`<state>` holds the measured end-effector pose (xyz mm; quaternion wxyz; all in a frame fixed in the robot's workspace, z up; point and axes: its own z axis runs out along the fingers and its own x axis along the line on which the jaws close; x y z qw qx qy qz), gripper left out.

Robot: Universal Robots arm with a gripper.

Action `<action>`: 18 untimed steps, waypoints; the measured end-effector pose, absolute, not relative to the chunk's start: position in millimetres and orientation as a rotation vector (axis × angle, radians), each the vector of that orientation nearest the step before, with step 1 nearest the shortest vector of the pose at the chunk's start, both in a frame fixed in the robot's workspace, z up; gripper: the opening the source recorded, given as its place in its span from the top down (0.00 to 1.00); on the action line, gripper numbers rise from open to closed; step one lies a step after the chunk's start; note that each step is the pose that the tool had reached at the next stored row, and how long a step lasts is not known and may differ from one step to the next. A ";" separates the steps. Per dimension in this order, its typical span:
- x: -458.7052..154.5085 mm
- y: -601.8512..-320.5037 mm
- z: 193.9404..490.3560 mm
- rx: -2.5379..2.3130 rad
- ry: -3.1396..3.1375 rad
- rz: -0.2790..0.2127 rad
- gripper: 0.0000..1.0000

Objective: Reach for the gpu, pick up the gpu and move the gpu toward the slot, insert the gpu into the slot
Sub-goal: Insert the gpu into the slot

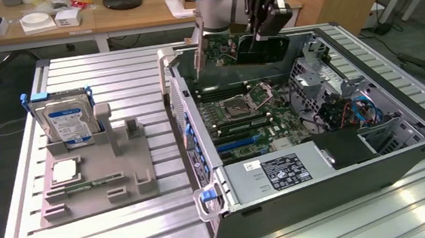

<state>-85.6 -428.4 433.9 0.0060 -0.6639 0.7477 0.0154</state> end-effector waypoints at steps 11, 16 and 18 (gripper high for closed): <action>-85.5 -428.5 432.3 -2.134 2.287 0.047 0.74; -85.5 -428.5 428.9 -2.130 2.265 0.017 0.74; -85.1 -428.6 427.5 -2.152 2.245 0.017 0.74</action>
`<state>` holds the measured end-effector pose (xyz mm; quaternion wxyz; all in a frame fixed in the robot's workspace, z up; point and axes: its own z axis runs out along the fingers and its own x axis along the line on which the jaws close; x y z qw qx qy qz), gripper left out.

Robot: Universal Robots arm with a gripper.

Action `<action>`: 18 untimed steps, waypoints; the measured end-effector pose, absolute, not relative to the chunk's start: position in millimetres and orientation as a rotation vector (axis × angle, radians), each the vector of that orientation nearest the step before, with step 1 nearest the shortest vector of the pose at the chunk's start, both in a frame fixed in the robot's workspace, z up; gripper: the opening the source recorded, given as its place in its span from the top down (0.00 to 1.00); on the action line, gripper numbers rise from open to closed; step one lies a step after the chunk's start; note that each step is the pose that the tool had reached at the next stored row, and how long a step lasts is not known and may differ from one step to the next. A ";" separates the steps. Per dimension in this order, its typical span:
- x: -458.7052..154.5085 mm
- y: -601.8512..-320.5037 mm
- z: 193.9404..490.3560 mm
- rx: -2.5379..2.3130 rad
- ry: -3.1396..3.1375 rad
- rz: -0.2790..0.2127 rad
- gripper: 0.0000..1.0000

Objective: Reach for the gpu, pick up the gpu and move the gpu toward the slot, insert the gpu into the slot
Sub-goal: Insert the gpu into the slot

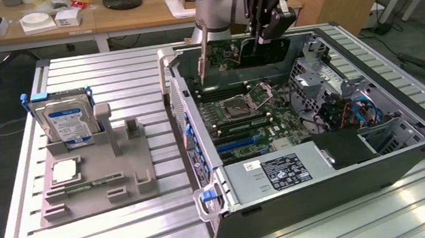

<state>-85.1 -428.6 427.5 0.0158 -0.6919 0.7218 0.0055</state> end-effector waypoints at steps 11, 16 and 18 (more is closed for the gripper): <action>-81.2 -428.7 415.1 -2.186 2.213 0.017 0.74; -81.1 -428.6 409.5 -2.179 2.218 0.014 0.74; -81.2 -429.2 409.2 -2.179 2.218 0.014 0.74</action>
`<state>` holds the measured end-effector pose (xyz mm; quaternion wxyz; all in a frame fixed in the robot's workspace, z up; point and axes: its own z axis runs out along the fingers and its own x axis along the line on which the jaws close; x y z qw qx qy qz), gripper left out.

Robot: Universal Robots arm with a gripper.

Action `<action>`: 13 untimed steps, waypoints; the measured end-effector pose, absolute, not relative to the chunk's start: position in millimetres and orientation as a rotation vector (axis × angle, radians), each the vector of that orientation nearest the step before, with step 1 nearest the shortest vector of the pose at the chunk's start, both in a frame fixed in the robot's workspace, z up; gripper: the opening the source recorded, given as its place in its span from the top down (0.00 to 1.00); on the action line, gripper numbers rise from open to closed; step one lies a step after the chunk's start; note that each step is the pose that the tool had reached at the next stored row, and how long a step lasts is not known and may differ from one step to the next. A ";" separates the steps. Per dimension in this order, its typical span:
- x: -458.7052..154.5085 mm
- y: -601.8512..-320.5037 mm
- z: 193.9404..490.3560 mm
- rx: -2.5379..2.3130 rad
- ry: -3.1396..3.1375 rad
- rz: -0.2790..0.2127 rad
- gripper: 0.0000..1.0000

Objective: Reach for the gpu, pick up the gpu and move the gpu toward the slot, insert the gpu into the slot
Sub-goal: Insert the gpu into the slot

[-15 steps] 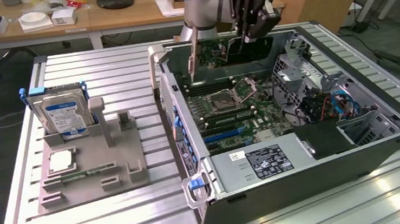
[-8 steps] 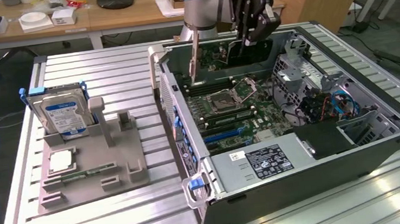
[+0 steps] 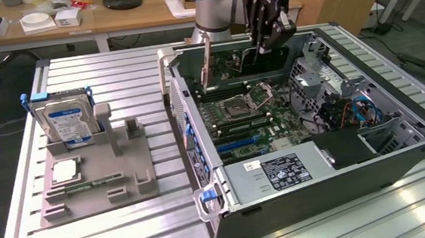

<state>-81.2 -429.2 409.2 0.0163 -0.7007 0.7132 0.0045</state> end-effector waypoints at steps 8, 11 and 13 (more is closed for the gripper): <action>-81.1 -434.0 405.8 -2.180 2.219 0.010 0.74; -81.0 -434.1 400.4 -2.181 2.219 0.010 0.74; -80.7 -434.2 396.9 -2.187 2.214 0.011 0.74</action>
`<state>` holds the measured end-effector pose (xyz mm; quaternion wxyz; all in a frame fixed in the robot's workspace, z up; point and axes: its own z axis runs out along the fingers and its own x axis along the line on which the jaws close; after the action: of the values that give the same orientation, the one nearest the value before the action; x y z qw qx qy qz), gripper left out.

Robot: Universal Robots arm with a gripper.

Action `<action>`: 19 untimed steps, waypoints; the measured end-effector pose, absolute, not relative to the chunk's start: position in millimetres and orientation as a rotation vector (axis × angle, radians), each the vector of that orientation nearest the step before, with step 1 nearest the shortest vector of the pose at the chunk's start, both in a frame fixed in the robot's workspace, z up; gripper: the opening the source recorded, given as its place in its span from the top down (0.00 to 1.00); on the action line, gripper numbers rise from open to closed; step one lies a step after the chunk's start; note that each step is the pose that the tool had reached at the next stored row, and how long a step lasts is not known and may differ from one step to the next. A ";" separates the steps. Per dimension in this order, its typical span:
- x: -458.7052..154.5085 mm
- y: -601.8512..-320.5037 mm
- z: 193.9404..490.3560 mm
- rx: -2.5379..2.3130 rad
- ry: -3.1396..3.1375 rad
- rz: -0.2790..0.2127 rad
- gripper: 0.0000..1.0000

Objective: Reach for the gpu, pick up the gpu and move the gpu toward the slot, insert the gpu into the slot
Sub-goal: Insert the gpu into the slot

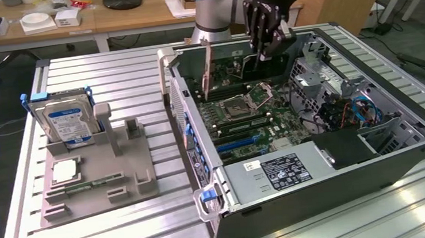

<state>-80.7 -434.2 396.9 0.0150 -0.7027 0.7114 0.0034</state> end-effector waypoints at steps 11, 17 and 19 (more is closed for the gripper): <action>-80.5 -434.8 381.9 -2.187 2.202 -0.002 0.74; -82.1 -435.5 371.0 -2.187 2.202 -0.001 0.74; -82.2 -435.7 368.9 -2.187 2.202 -0.001 0.74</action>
<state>-82.2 -435.7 368.9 0.0190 -0.7047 0.7093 -0.0004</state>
